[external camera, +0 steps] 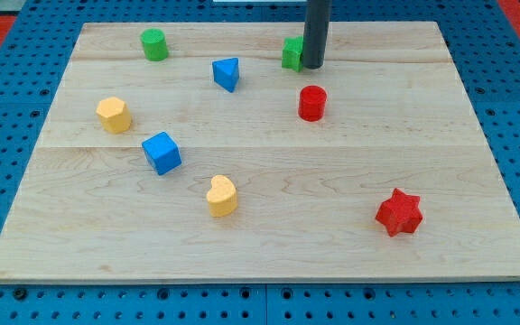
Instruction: Push the green star a bit left
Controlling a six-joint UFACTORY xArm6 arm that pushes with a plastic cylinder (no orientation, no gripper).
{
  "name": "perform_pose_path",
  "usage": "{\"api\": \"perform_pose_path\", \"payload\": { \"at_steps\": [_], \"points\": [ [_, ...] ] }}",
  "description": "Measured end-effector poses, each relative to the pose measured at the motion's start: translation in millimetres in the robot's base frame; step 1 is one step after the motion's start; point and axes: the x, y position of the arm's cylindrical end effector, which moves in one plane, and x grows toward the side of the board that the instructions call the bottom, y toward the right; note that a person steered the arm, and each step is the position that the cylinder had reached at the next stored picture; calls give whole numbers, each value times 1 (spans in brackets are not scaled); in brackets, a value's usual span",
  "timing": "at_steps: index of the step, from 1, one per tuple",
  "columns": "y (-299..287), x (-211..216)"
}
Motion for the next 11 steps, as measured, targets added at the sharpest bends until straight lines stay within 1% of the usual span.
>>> {"api": "perform_pose_path", "payload": {
  "at_steps": [2,5,6,7,11],
  "points": [
    [30,0],
    [28,-11],
    [-13,-13],
    [-23,-22],
    [-46,-24]
  ]
}}
